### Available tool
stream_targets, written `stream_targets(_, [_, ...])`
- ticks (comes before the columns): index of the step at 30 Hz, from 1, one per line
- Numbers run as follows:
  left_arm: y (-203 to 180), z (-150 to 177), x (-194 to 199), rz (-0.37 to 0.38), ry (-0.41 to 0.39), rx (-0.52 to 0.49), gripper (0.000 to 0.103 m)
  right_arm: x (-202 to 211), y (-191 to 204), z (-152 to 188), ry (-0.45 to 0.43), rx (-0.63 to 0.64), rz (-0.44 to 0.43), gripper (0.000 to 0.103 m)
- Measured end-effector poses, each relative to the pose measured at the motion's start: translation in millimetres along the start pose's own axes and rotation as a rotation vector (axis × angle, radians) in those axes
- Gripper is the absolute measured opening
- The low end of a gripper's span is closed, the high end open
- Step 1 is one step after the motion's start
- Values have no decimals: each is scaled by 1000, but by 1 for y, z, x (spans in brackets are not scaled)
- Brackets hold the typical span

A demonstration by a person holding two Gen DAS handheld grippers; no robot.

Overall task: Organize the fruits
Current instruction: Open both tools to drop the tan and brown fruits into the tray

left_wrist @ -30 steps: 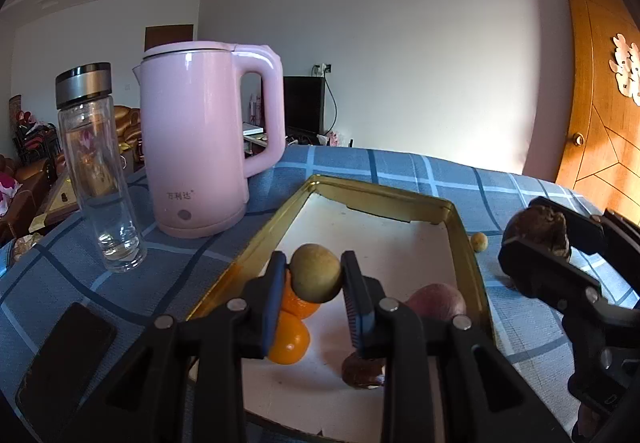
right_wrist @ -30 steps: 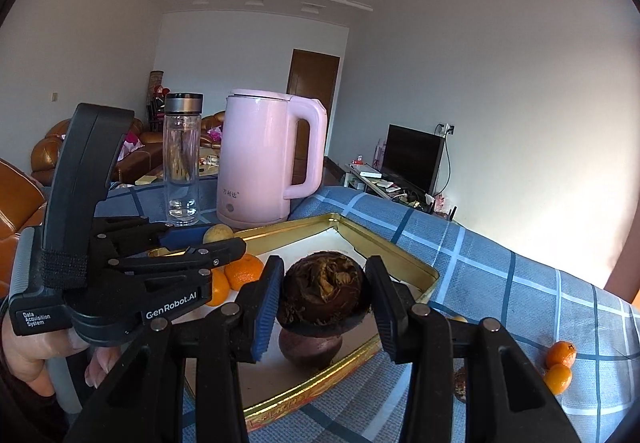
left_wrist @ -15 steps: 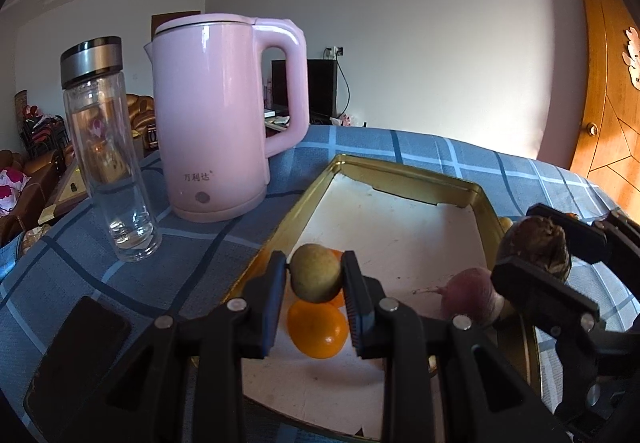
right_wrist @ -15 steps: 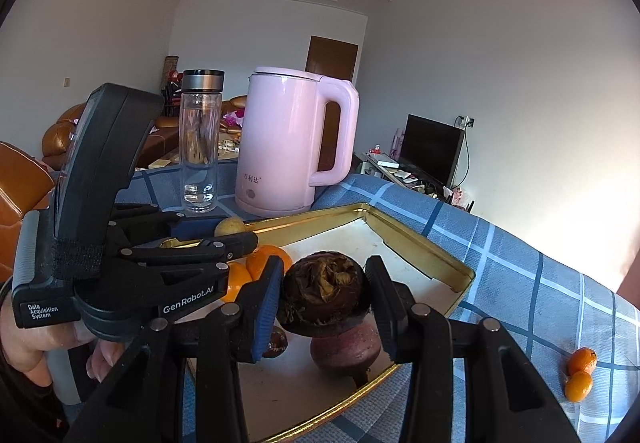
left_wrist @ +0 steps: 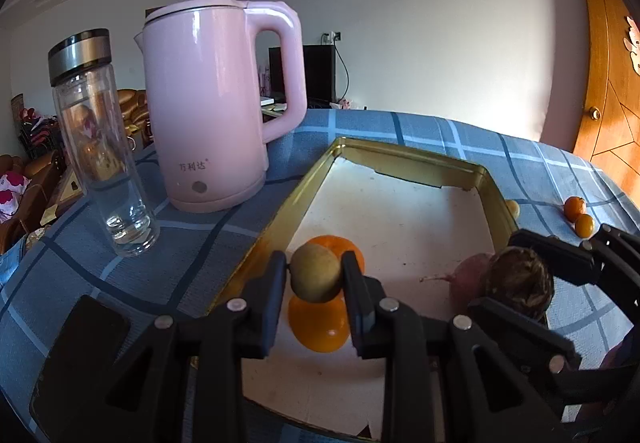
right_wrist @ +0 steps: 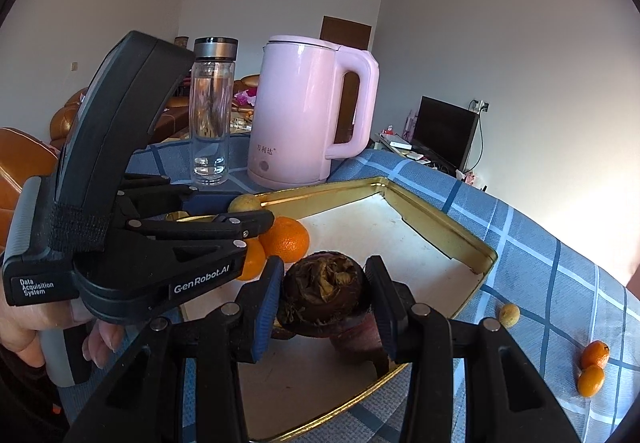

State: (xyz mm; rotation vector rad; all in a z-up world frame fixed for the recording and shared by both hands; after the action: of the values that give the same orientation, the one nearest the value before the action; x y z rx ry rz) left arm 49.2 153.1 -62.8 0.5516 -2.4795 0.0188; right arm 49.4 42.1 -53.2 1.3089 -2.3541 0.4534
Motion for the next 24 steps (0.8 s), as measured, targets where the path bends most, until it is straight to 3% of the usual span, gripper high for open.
stream_targets(8, [0, 1, -1, -5, 13, -11, 30, -9, 3, 6, 50, -3, -23, 45])
stream_targets(11, [-2, 2, 2, -18, 8, -19, 39, -9, 0, 7, 53, -20, -31, 47])
stream_targets(12, [-2, 2, 3, -23, 5, -19, 48, -8, -1, 8, 50, -23, -32, 50])
stream_targets(14, [-2, 3, 6, -31, -2, -16, 54, -6, -1, 9, 49, -23, -24, 59])
stream_targets(19, [-5, 2, 14, -29, -10, -10, 68, 3, -5, 11, 28, -23, 9, 62])
stream_targets(24, [-17, -8, 36, 15, -45, -22, 69, 28, -18, 10, 9, -37, 59, 62])
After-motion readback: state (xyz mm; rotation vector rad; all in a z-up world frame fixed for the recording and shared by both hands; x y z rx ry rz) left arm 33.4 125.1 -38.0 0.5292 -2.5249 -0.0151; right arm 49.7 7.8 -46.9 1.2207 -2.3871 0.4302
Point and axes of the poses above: each gripper's, at about its wrist camera, not at the fingertips, and x roughly against the way its jaws point, y to its left, z to its underside, the point moved 1 cm from there along -x, roughly the way its jaws point, and after that the axes turned 12 degrees about -z, right-handed, at the moved point
